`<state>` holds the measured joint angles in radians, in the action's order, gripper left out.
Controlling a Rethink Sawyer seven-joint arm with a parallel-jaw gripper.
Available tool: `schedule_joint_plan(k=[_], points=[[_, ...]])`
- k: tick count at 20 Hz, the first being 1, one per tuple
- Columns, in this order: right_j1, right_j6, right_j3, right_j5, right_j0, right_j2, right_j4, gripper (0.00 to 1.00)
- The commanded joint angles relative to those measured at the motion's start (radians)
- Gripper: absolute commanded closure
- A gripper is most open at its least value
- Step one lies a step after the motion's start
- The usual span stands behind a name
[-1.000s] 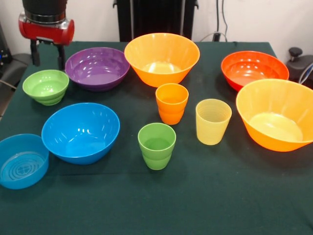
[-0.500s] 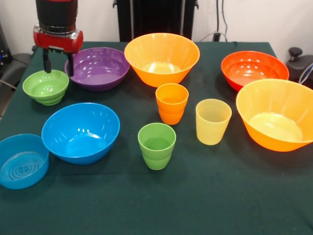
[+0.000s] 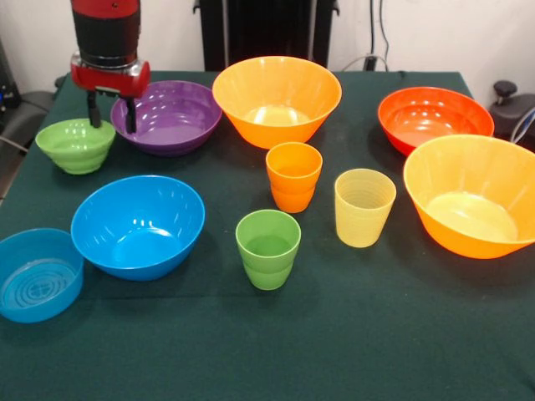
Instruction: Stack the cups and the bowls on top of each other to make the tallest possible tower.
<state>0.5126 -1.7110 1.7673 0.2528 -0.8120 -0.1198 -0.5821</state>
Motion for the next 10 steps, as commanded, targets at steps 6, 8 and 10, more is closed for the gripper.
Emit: schedule_joint_plan(k=[6,8,10], points=[[-0.023,0.006,-0.058,0.072,-0.007,-0.112,0.017,0.00],[-0.013,0.014,-0.076,0.113,0.003,-0.122,0.035,0.00],[-0.008,0.016,-0.086,0.137,0.009,-0.131,0.050,0.00]])
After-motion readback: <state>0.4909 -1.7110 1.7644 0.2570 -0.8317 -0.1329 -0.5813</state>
